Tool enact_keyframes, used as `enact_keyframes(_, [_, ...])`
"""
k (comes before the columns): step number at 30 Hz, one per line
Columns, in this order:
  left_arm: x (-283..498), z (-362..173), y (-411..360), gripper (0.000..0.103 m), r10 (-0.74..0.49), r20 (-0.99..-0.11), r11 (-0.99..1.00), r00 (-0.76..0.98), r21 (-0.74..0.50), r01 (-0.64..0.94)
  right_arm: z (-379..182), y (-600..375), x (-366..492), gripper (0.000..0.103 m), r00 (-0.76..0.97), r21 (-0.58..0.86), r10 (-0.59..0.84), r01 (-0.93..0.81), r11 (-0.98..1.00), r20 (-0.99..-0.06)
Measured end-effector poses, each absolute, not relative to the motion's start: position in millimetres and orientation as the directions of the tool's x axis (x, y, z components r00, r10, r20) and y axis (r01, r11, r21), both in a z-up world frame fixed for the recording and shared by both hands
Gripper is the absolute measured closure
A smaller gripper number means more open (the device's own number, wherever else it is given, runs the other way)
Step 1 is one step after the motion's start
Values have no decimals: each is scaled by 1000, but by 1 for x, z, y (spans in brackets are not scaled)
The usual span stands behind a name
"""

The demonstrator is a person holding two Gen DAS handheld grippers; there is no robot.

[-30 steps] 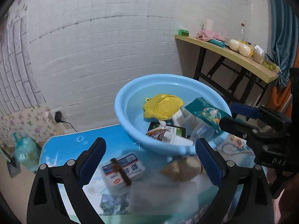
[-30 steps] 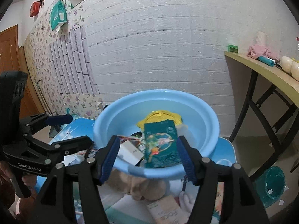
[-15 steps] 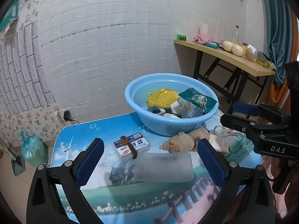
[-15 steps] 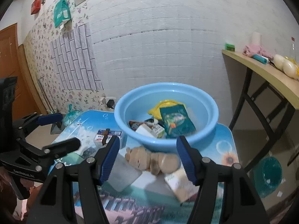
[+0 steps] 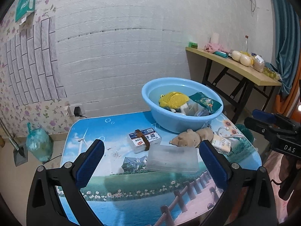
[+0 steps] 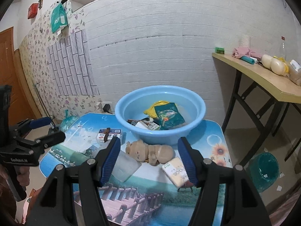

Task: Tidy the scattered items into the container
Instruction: 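Withdraw both grippers from the basin back over the table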

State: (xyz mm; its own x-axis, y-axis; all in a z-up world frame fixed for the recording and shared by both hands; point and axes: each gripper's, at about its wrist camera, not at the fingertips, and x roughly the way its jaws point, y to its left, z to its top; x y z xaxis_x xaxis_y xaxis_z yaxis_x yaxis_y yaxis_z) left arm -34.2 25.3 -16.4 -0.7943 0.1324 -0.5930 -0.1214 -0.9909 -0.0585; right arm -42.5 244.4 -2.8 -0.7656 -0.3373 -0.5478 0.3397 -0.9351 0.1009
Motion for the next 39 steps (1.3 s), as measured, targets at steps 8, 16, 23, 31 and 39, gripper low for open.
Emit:
enact_keyframes(8, [-33, -25, 24, 2, 122, -615, -992, -779, -58, -110, -16, 266, -36, 40, -759, 115, -311, 302, -946, -572])
enact_keyframes(16, [-35, -46, 25, 2, 117, -653, -993, -748, -53, -108, -34, 280, -41, 40, -743, 121, -295, 280, -952, -601])
enact_keyframes(23, [-46, -76, 40, 2, 144, -709, -986, -690, -45, -159, -57, 295, -50, 34, -716, 132, -270, 243, -961, -644])
enact_keyframes(31, [-63, -98, 49, 2, 153, -748, -983, -646, -47, -179, -81, 306, -62, 34, -685, 123, -246, 224, -967, -686])
enact_keyframes(39, [-87, -115, 40, 2, 131, -779, -987, -614, -41, -159, -97, 293, -78, 34, -653, 112, -276, 281, -953, -705])
